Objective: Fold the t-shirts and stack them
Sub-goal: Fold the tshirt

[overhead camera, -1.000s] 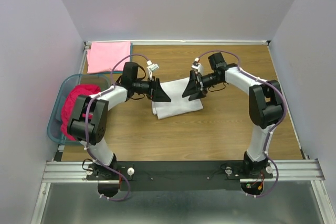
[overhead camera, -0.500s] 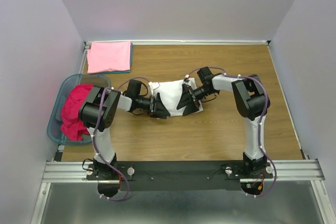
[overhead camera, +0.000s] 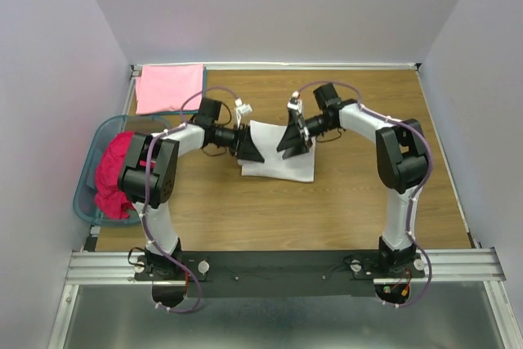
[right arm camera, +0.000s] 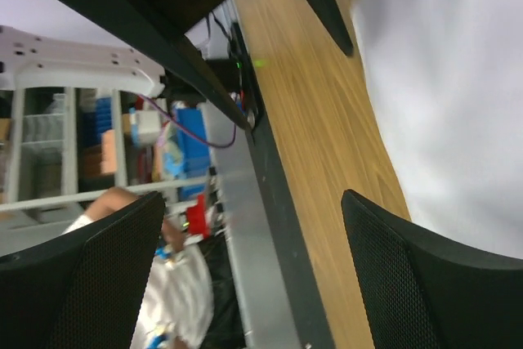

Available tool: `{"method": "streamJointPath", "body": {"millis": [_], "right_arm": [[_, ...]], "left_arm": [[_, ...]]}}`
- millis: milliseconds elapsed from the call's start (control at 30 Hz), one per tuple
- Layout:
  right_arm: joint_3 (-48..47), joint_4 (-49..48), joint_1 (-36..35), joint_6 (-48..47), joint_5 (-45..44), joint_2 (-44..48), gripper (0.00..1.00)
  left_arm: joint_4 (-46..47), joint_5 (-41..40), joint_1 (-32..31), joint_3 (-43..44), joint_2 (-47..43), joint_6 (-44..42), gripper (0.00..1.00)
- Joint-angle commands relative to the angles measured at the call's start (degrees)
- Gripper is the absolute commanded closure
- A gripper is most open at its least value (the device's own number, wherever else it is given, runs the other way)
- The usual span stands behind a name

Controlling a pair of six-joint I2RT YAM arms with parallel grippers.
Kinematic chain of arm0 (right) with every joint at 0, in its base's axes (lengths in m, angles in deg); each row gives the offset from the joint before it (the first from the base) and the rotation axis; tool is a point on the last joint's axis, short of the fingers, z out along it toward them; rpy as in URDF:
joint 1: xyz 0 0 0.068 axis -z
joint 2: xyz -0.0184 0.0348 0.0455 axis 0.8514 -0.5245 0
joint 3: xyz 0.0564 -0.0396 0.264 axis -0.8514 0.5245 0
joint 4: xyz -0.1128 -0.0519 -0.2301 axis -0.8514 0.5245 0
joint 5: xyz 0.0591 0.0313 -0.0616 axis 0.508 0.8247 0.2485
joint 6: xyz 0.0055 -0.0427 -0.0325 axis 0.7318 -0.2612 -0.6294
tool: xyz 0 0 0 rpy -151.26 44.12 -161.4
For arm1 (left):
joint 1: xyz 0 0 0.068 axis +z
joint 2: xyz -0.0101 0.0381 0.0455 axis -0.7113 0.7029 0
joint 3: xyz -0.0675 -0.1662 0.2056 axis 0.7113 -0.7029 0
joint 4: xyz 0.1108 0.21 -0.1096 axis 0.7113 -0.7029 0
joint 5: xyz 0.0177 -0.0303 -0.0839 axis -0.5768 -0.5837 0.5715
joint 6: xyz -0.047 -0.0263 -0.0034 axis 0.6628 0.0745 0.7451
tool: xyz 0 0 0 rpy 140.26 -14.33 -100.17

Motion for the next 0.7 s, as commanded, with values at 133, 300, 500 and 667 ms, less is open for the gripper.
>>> {"method": "streamJointPath", "body": {"millis": [133, 300, 500, 667], "right_arm": [[-12.9, -0.7, 6.1, 1.0, -5.5, -3.9, 0.11], [-16.4, -0.9, 9.9, -0.4, -10.9, -9.4, 0.13], [-20.0, -1.0, 12.4, -1.9, -14.2, -14.4, 0.13], [-21.6, -1.1, 12.6, -3.0, -18.1, -18.3, 0.15]], "left_arm": [[4.2, -5.1, 0.8, 16.8, 1.3, 4.2, 0.26], [13.3, -9.2, 1.7, 21.4, 10.4, 14.1, 0.28], [19.1, -12.7, 4.1, 23.7, 20.4, 21.3, 0.35], [20.7, -15.6, 6.0, 22.3, 22.8, 23.9, 0.38]]}}
